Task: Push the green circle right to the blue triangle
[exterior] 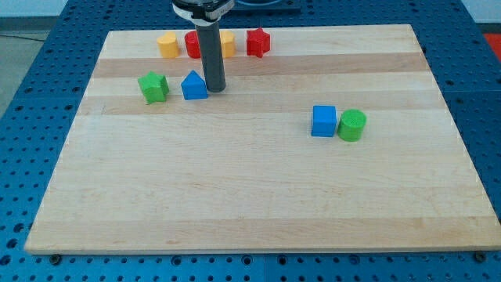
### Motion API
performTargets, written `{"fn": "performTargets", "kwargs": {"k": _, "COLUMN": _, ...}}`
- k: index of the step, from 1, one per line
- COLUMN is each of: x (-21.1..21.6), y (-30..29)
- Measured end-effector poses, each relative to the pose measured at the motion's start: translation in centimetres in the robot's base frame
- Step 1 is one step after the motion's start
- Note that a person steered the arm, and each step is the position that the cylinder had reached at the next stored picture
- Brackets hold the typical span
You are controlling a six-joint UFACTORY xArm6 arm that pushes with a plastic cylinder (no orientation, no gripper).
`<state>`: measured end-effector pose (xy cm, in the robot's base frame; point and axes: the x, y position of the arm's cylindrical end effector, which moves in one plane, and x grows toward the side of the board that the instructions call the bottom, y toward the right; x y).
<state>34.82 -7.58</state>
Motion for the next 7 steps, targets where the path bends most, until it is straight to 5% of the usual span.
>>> {"fn": "performTargets", "kwargs": {"k": 3, "x": 1.3, "y": 19.9}}
{"fn": "performTargets", "kwargs": {"k": 4, "x": 5.6, "y": 24.5}}
{"fn": "performTargets", "kwargs": {"k": 5, "x": 9.7, "y": 23.8}}
{"fn": "performTargets", "kwargs": {"k": 7, "x": 11.4, "y": 20.7}}
